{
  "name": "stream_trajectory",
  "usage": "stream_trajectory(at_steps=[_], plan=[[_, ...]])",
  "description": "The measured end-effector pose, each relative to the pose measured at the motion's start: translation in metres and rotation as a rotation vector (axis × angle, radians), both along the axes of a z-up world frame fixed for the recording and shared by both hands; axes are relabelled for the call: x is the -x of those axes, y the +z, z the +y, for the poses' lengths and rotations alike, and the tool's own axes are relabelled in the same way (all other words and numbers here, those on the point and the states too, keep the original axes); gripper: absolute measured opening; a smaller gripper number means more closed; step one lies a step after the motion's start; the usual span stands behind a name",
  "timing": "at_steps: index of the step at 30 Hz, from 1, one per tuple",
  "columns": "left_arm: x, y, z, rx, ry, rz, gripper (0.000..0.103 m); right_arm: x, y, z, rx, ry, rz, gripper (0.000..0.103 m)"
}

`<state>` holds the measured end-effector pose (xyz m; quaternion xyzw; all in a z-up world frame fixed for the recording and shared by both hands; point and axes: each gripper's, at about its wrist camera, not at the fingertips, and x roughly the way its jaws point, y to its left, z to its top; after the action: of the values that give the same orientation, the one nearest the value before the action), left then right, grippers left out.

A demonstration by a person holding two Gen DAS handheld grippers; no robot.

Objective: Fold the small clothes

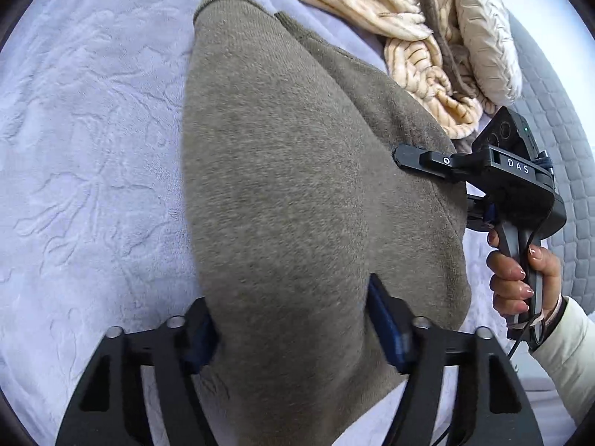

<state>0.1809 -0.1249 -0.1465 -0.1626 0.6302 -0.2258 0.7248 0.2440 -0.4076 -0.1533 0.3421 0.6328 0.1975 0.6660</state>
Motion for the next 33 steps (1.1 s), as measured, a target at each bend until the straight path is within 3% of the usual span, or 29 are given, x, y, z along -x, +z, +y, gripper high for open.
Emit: stream_trajectory(at_steps=[2, 10, 18, 23, 27, 30, 32, 33], plan=[[0.005, 0.009, 0.006, 0.024, -0.001, -0.009, 0.058, 0.004, 0.01, 0.004, -0.029, 0.006, -0.012, 0.037], [0.035, 0.045, 0.021, 0.073, -0.005, -0.029, 0.057, 0.033, 0.045, 0.021, -0.066, 0.02, -0.02, 0.037], [0.095, 0.082, 0.074, 0.075, -0.008, -0.049, 0.058, 0.088, 0.074, 0.064, -0.094, 0.033, -0.019, 0.037], [0.142, 0.086, 0.123, 0.04, 0.017, -0.023, 0.058, 0.129, 0.06, 0.118, -0.125, 0.045, 0.012, 0.037], [0.173, 0.068, 0.16, -0.02, 0.049, 0.011, 0.058, 0.148, 0.034, 0.159, -0.123, 0.077, 0.05, 0.037], [0.186, 0.047, 0.181, -0.107, 0.075, 0.047, 0.058, 0.153, 0.008, 0.184, -0.051, 0.12, 0.082, 0.037], [0.194, 0.038, 0.195, -0.125, 0.104, 0.065, 0.058, 0.153, -0.005, 0.188, 0.064, 0.136, 0.083, 0.041], [0.198, 0.038, 0.201, -0.117, 0.12, 0.057, 0.061, 0.153, -0.009, 0.188, 0.104, 0.131, 0.093, 0.049]])
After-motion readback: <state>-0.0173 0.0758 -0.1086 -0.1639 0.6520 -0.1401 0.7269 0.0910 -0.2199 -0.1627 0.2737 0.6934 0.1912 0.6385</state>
